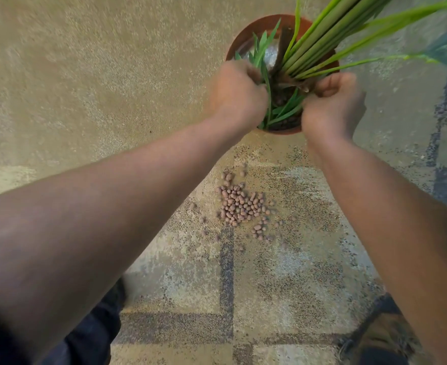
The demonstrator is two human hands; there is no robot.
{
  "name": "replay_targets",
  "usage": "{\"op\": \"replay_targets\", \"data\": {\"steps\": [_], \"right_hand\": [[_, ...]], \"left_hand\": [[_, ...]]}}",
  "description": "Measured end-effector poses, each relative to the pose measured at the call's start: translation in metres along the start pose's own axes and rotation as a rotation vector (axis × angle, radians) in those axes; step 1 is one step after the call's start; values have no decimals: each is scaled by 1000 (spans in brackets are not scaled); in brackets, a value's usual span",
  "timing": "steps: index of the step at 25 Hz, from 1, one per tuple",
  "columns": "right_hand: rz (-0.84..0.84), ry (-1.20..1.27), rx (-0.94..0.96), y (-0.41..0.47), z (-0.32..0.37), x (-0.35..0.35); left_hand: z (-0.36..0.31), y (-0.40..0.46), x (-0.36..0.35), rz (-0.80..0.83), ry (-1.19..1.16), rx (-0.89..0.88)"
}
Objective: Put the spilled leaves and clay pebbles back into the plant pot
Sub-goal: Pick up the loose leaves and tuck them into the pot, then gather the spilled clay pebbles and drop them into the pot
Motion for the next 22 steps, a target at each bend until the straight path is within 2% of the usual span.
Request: {"op": "replay_targets", "data": {"steps": [4, 7, 9, 12, 14, 16, 19, 22], "right_hand": [[55, -74, -2, 2, -6, -1], [33, -50, 154, -24, -4, 7], [100, 14, 201, -52, -13, 8], [354, -19, 81, -96, -54, 1], [574, -153, -36, -127, -93, -5], [717, -314, -132, -154, -130, -6], [788, -451, -187, -181, -165, -9], [768, -470, -168, -186, -176, -20]], "left_hand": [[10, 2, -6, 37, 212, -79], [20, -14, 4, -34, 99, -238], [37, -25, 10, -66, -11, -300], [93, -32, 5, -23, 76, -162], [145, -38, -8, 105, 299, 18], [197, -51, -17, 229, 542, 166], [247, -69, -22, 336, 709, 184], [265, -76, -27, 342, 663, 163]]}}
Point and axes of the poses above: each hand's wrist, its own y-axis towards the middle knuckle, its own x-axis out of the back of the hand, z = x × y, the point moved 6 cm from there along y, towards the middle knuckle, and after that the axes turned 11 degrees about x, right-handed, at the moved point
